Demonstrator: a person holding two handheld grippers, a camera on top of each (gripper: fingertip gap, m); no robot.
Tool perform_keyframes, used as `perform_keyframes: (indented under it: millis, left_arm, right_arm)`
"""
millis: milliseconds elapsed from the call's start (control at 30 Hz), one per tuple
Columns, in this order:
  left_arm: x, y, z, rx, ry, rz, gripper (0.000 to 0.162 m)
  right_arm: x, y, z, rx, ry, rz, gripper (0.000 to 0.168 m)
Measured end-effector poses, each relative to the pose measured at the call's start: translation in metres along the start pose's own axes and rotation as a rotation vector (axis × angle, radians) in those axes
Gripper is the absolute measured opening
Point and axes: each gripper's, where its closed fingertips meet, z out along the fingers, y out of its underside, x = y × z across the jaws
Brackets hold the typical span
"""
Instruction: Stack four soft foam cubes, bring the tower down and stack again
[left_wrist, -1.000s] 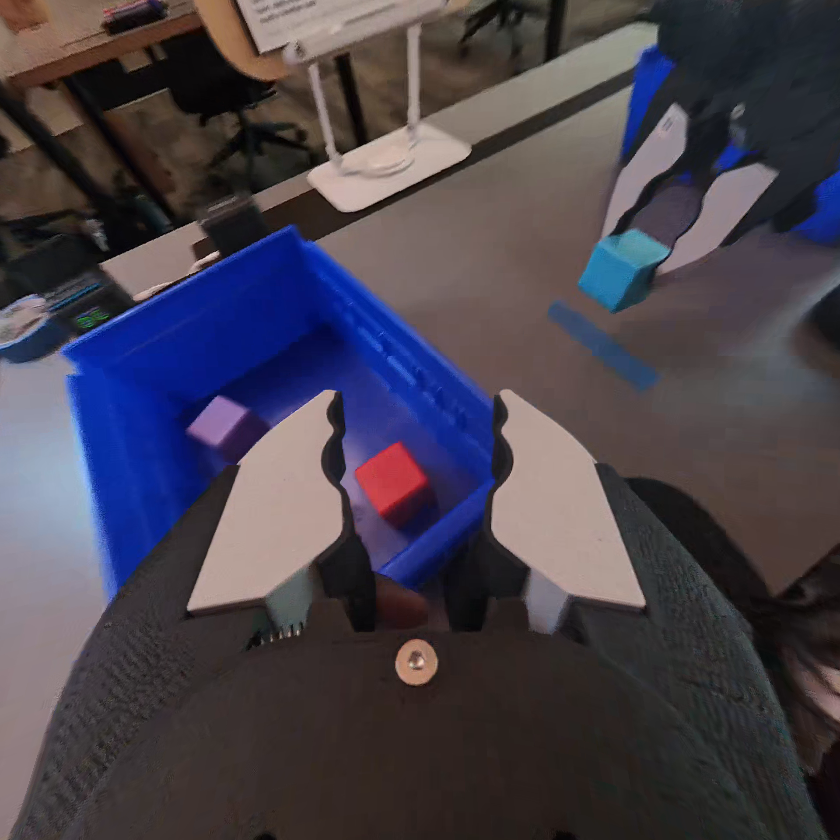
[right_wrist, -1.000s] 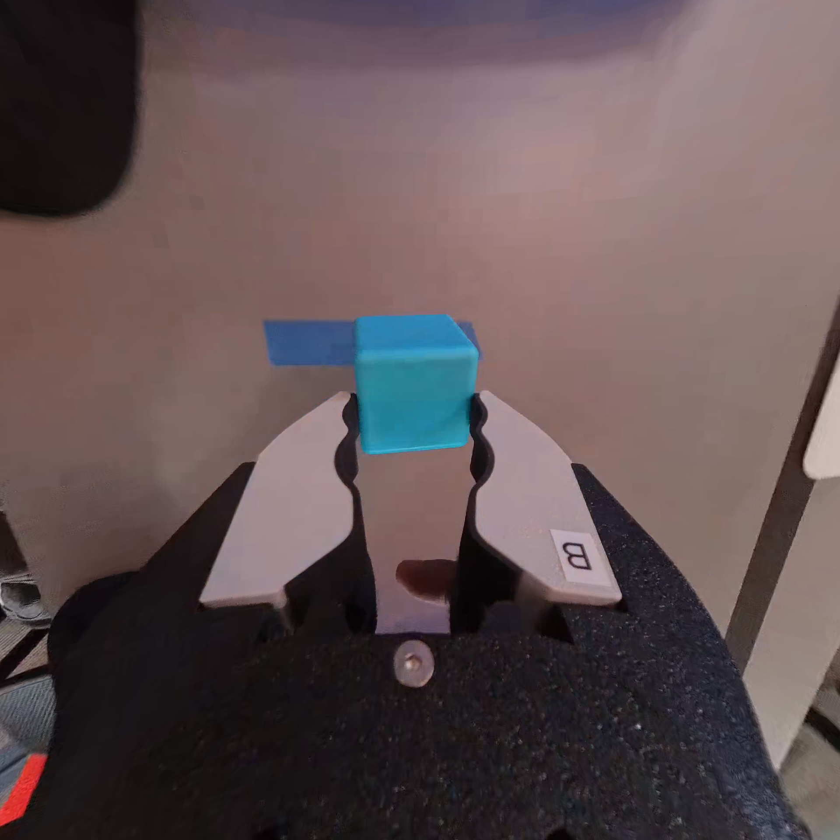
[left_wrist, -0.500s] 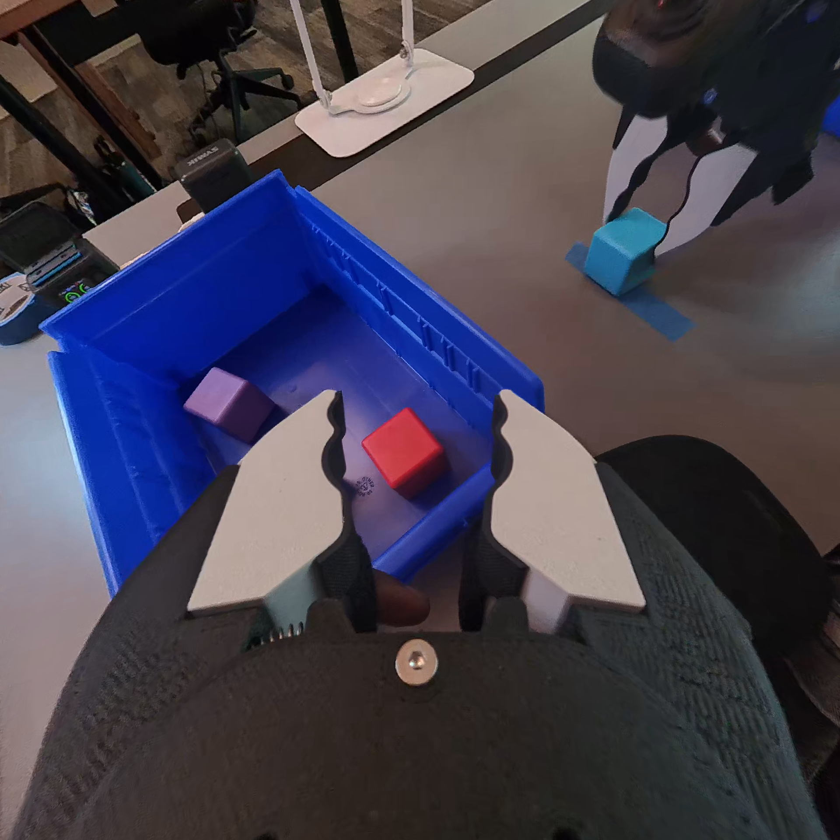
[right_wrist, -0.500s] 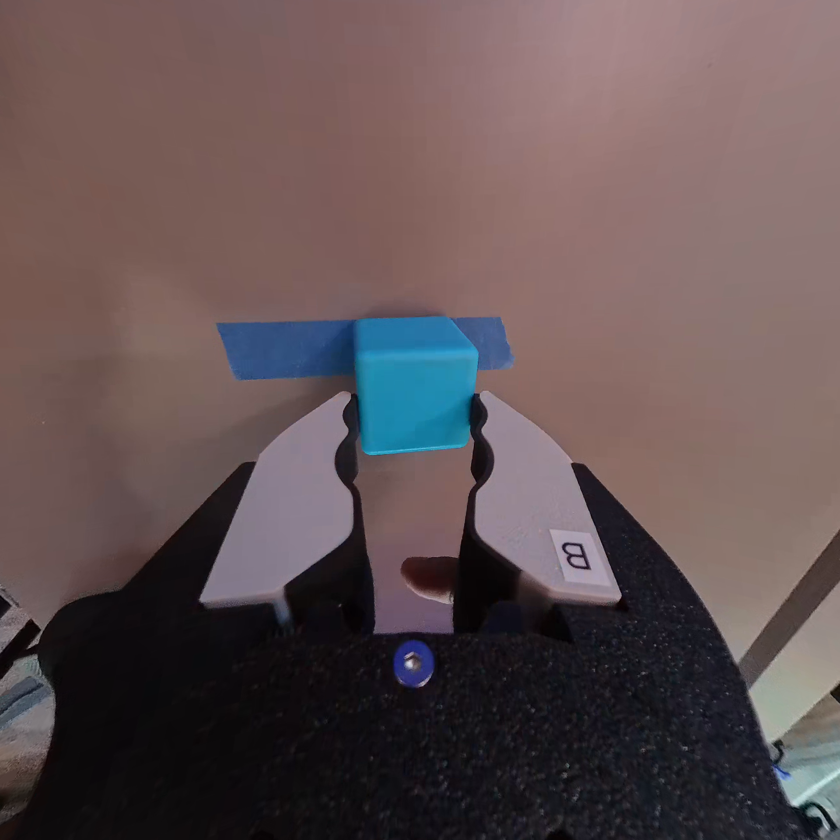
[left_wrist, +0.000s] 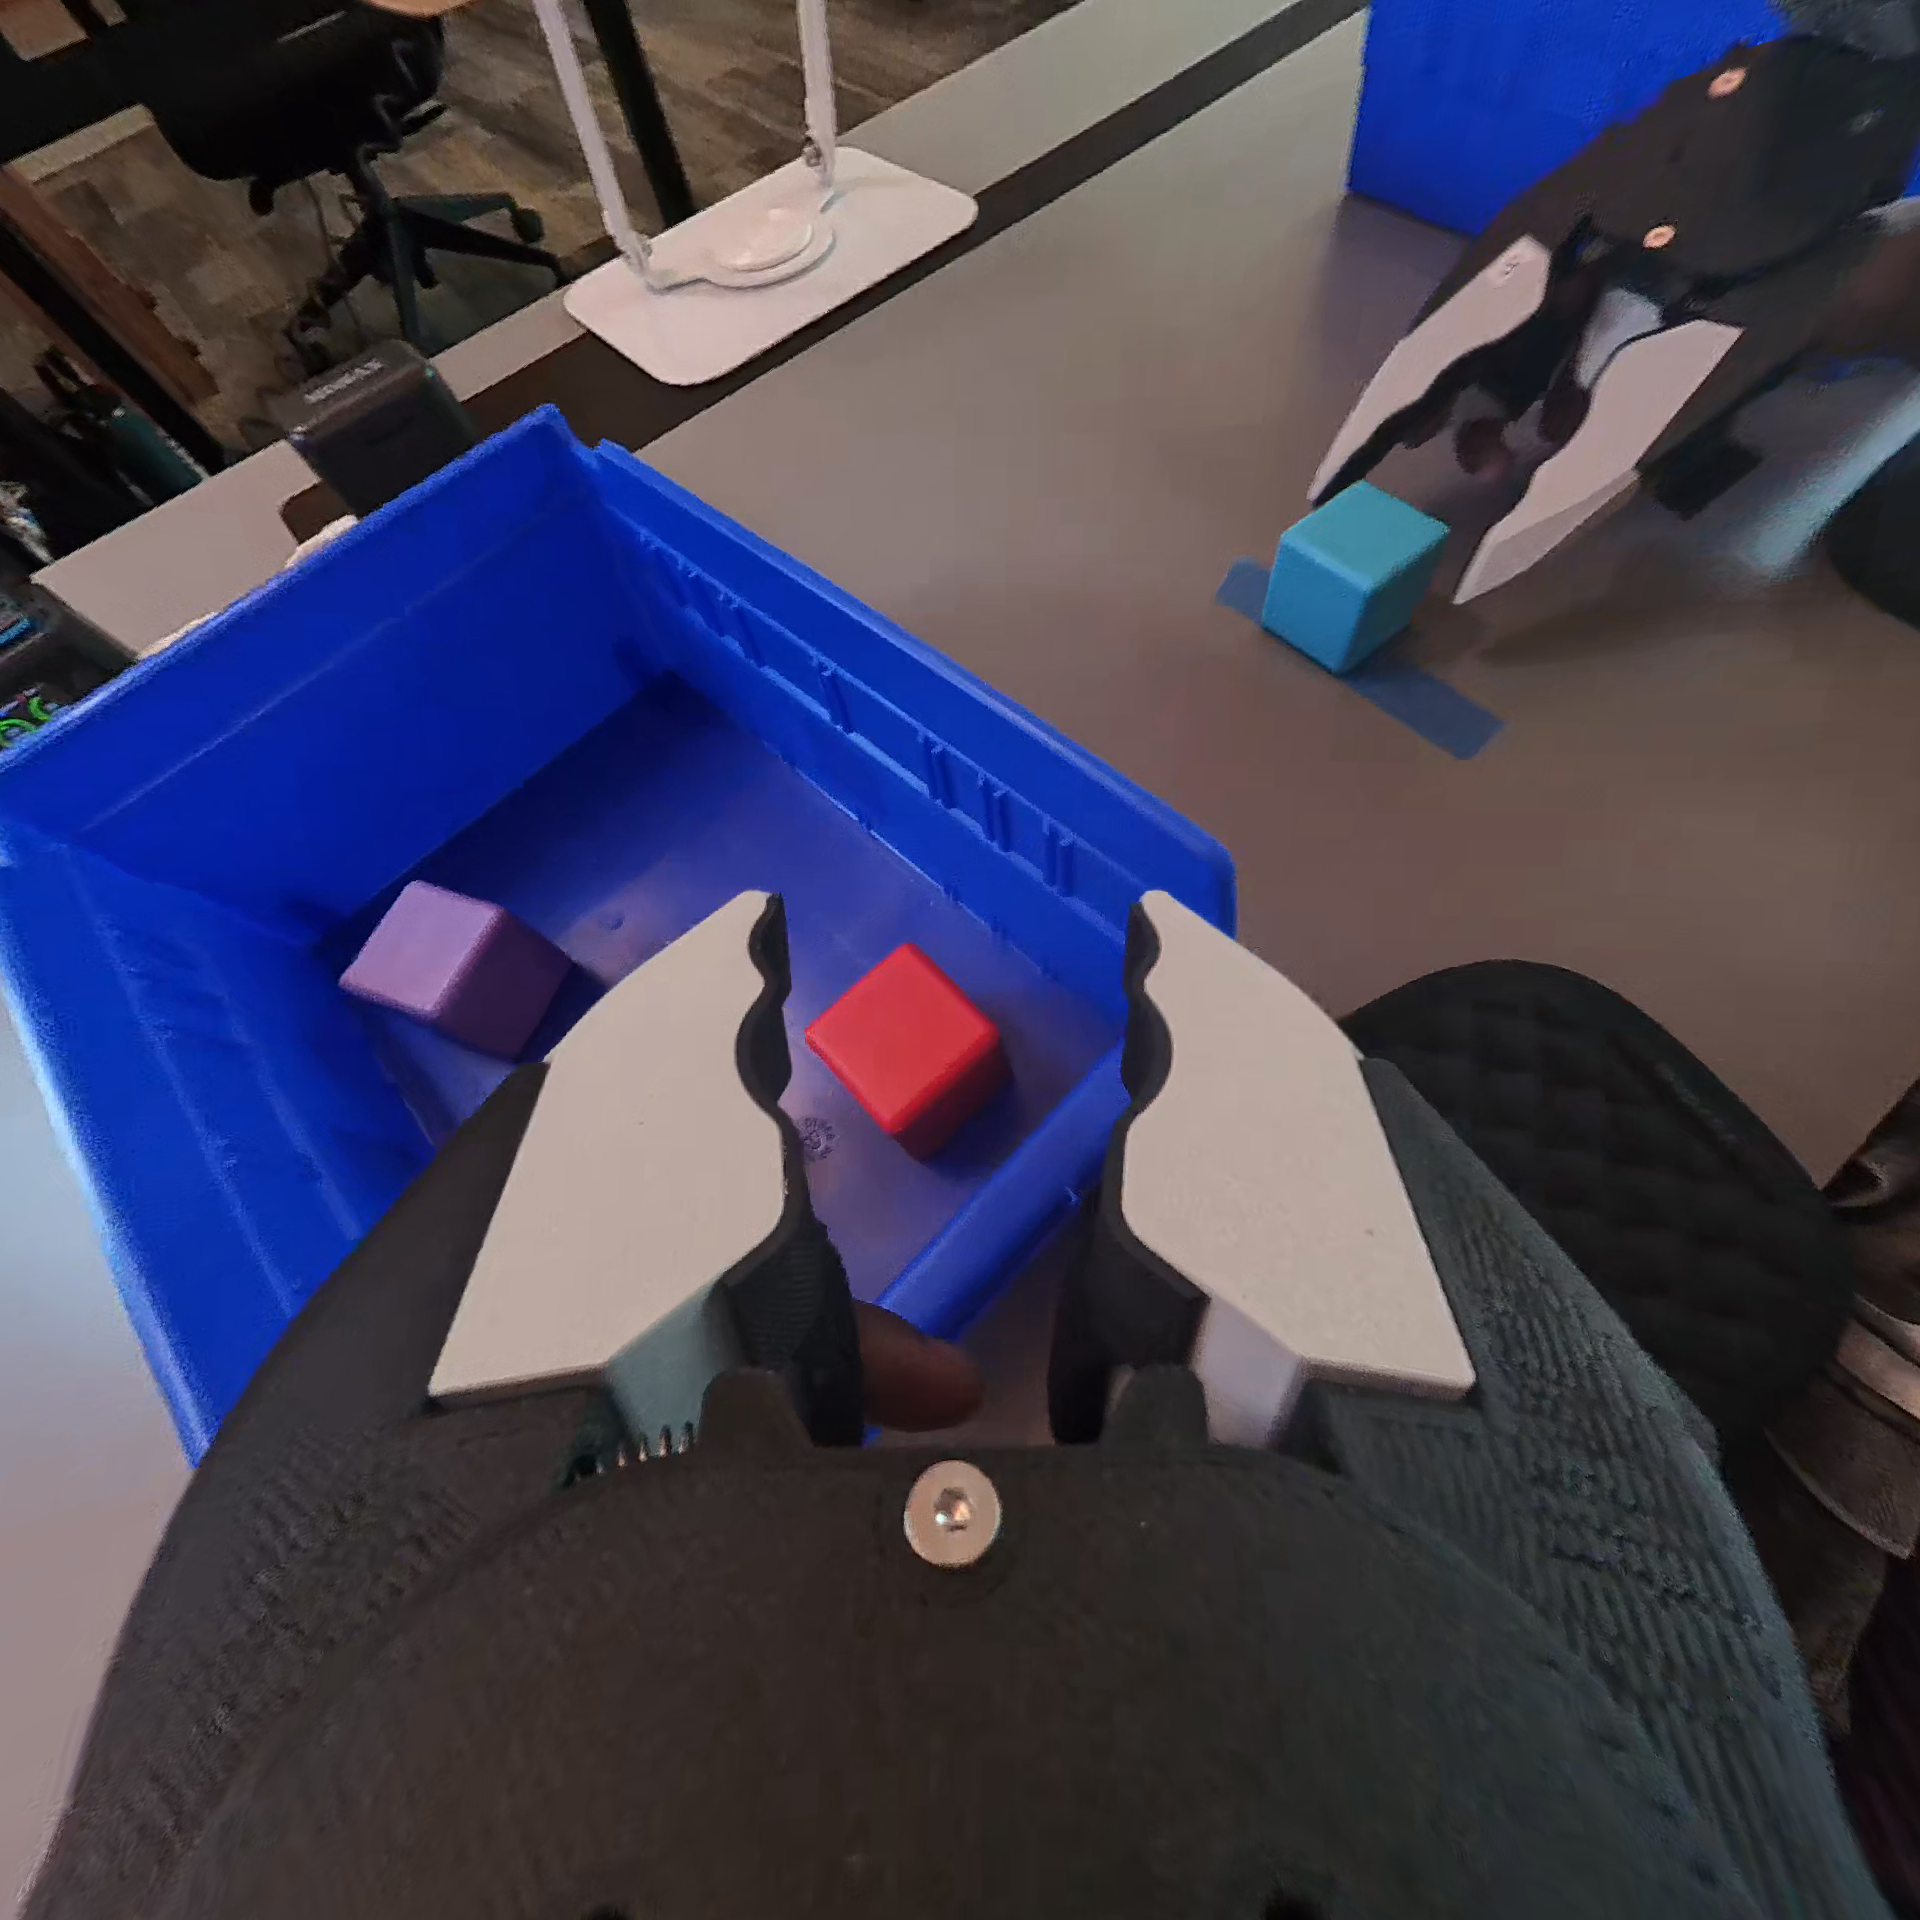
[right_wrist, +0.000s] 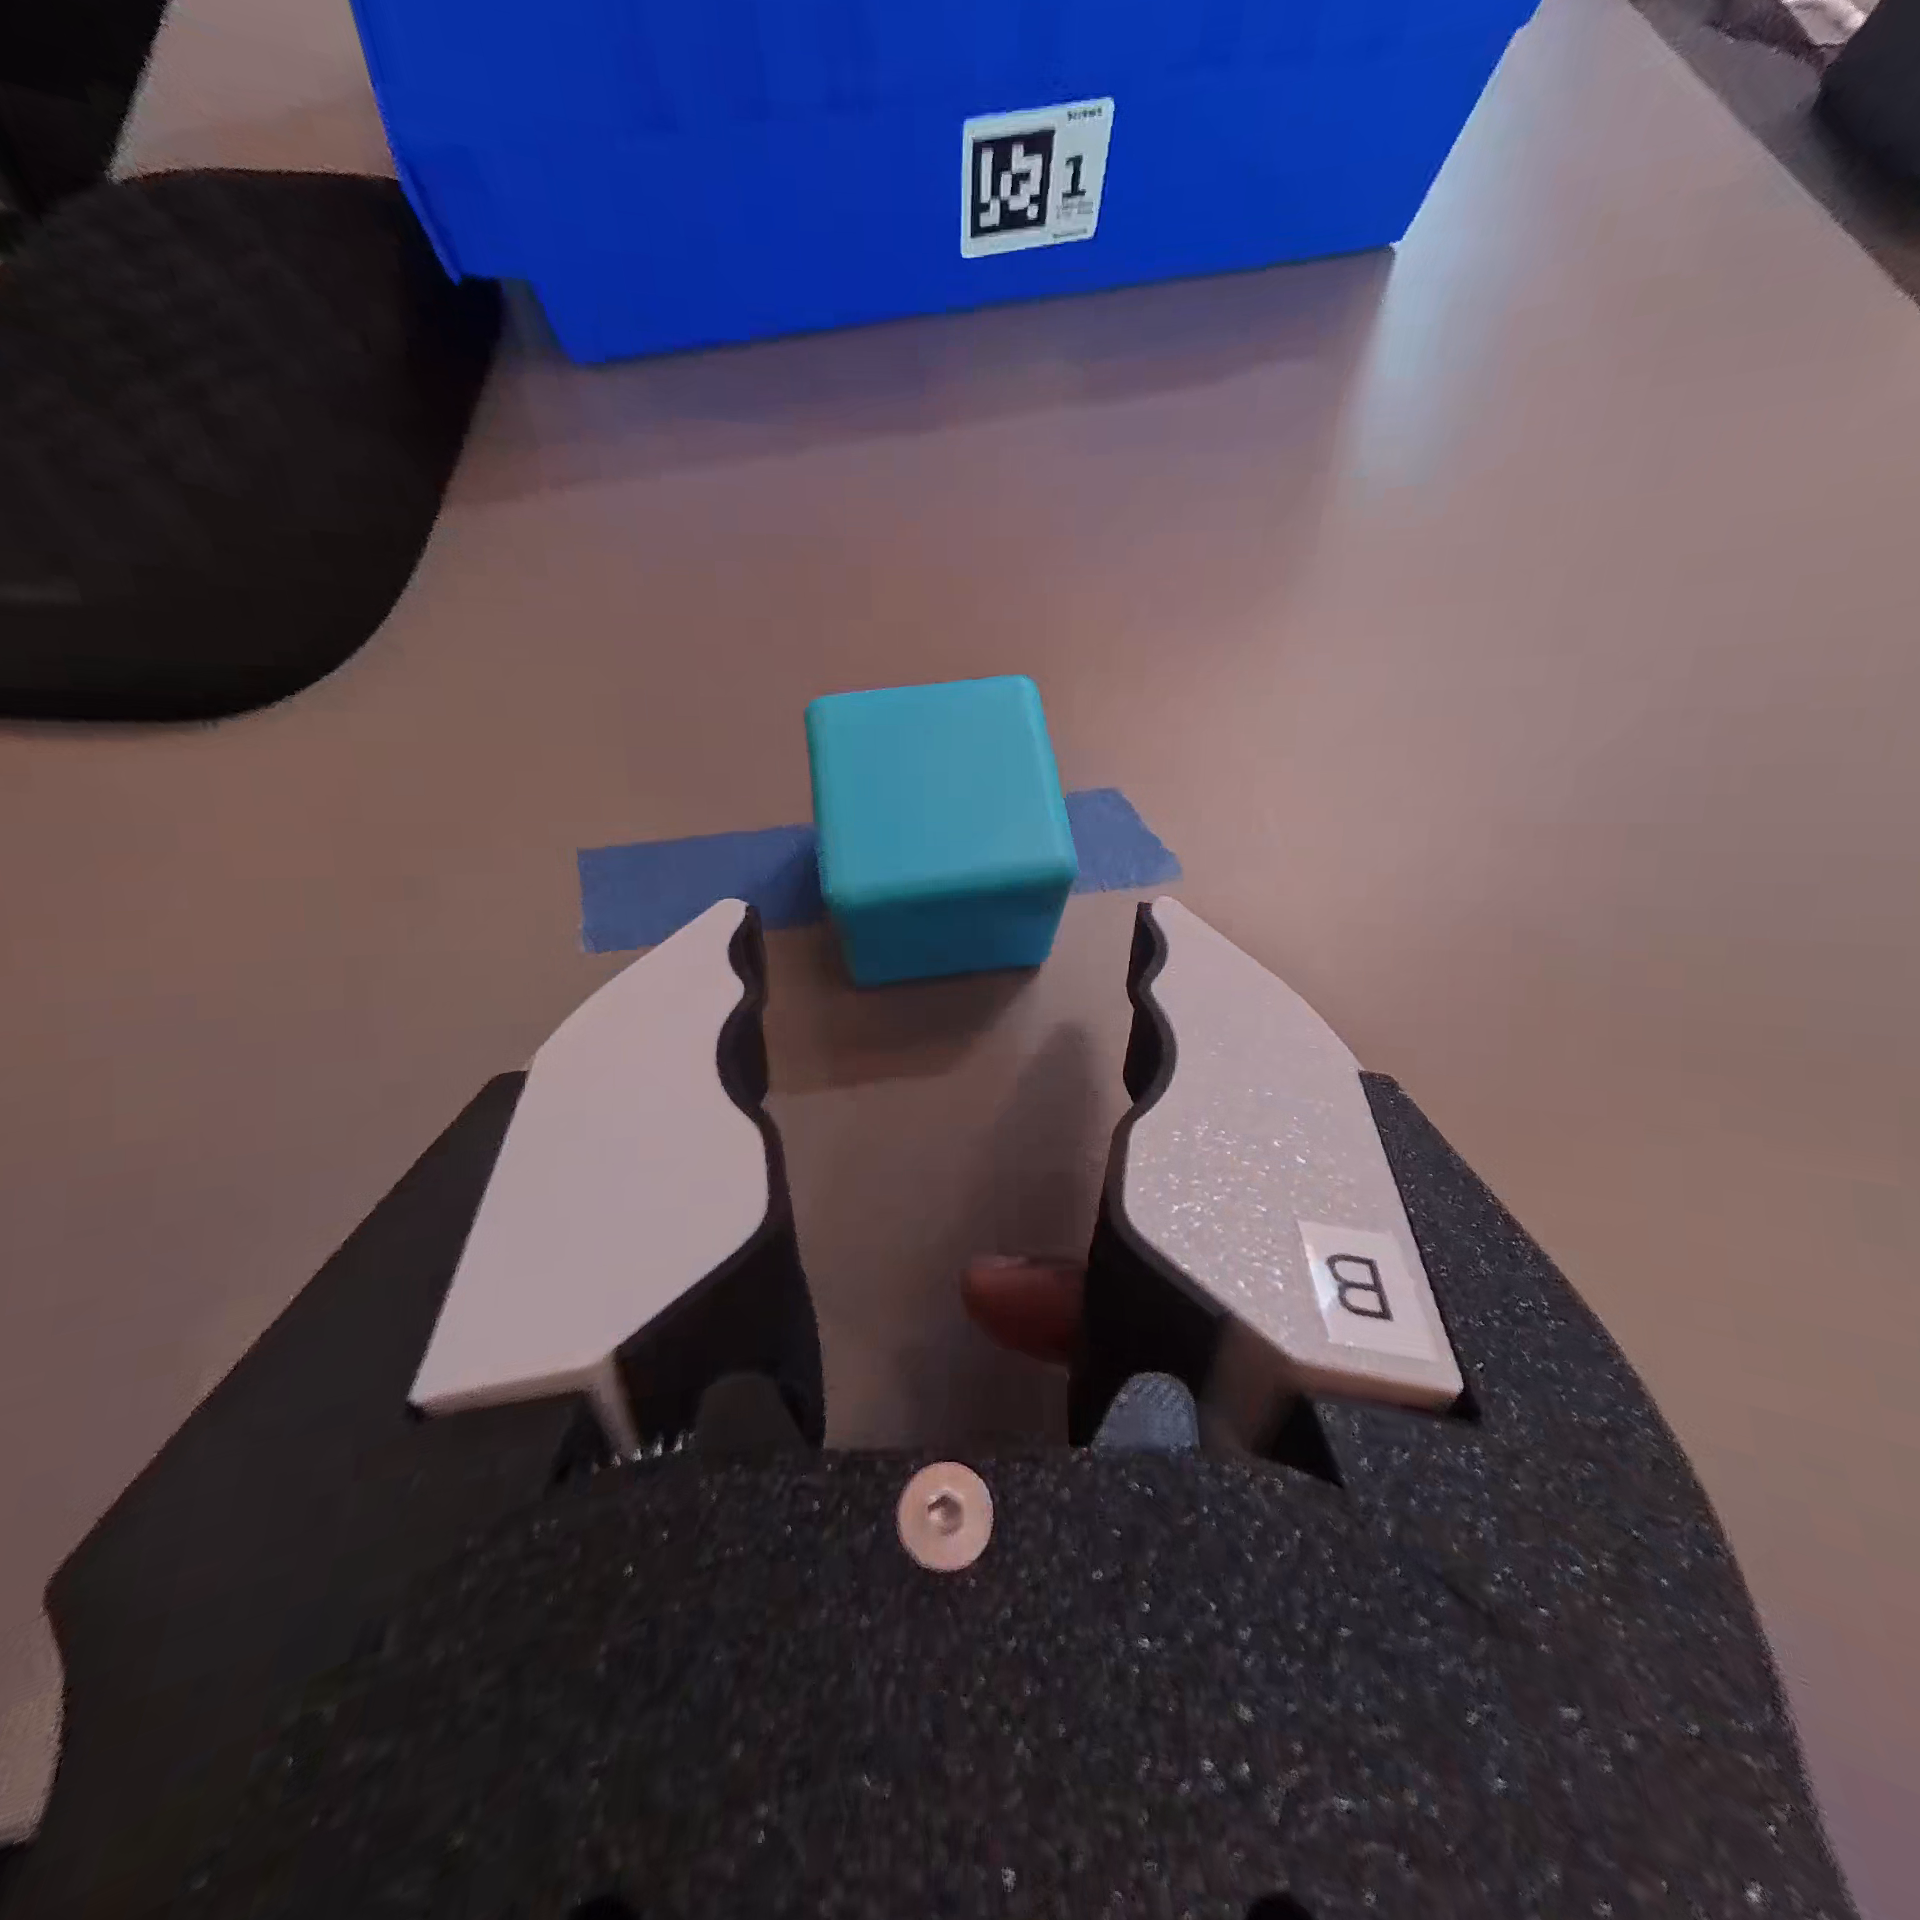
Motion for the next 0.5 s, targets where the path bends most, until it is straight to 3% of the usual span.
perform_keyframes:
  millis: [100,133,267,500]
  left_arm:
    - [0.005,0.006,0.006,-0.050,0.091,0.046,0.062]
    - [0.005,0.008,0.009,-0.067,0.113,0.086,0.062]
    - [-0.001,0.017,0.026,-0.172,0.207,0.324,0.061]
    - [-0.020,0.058,0.044,-0.590,0.351,0.575,0.056]
  right_arm:
    - [0.000,0.000,0.007,0.002,-0.019,0.000,0.061]
    - [0.000,0.002,0.009,-0.014,-0.013,-0.014,0.049]
    - [0.000,0.003,0.009,-0.019,-0.008,-0.036,0.047]
    - [-0.001,0.003,0.009,-0.019,-0.007,-0.048,0.047]
